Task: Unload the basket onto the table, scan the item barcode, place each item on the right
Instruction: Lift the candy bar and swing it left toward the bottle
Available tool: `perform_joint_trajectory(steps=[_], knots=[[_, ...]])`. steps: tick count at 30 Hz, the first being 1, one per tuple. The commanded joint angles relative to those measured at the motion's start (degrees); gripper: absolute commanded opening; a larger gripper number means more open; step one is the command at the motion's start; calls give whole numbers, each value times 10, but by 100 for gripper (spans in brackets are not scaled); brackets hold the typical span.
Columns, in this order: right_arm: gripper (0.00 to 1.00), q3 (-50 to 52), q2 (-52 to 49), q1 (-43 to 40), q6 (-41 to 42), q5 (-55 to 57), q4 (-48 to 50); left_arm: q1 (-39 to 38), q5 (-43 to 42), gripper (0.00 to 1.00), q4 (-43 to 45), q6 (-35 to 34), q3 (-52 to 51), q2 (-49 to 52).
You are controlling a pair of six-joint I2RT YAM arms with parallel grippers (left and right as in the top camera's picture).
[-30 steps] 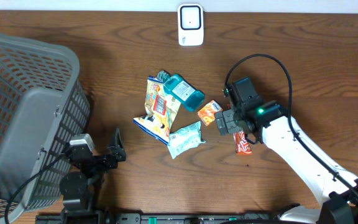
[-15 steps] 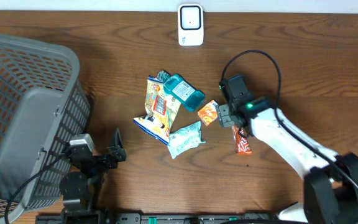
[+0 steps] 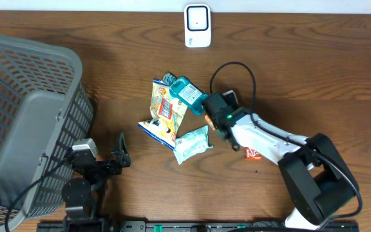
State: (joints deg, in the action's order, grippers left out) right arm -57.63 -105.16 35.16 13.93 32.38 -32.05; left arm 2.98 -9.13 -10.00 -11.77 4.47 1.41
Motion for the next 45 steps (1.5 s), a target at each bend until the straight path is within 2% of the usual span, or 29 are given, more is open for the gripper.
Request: perform_joint_trajectory(steps=[1,6,7,9,15,17,18,22,27,31,36,41,45], knots=[[45,-7,-10,8,42,45,-7,2,-9,100,-15,1,-9,0],[43,-7,-42,0,45,45,-17,2,-9,100,-15,1,-9,0],[40,-7,-51,-1,45,45,-22,2,-9,100,-15,1,-9,0],[29,-7,-68,-3,45,41,-32,2,-9,100,-15,1,-9,0],[22,-7,-116,-2,42,-38,-67,2,-9,100,-15,1,-9,0],[6,-7,-122,-3,37,-89,-73,2,-9,100,-15,1,-9,0],[1,-7,-122,-3,33,-114,-72,2,-9,100,-15,1,-9,0],[1,-28,-111,-4,-21,-208,-82,2,-9,100,-15,1,-9,0],[1,-109,-77,-7,-110,-346,-177,2,-9,100,-14,1,-9,0],[1,-161,-40,-16,-224,-512,-238,2,-9,100,-15,1,-9,0],[1,-165,-19,-40,-370,-713,-276,2,-9,100,-15,1,-9,0],[1,-135,-21,-71,-433,-798,-268,2,-9,100,-15,1,-9,0],[1,-106,-21,-97,-434,-826,-239,2,-9,100,-15,1,-9,0]])
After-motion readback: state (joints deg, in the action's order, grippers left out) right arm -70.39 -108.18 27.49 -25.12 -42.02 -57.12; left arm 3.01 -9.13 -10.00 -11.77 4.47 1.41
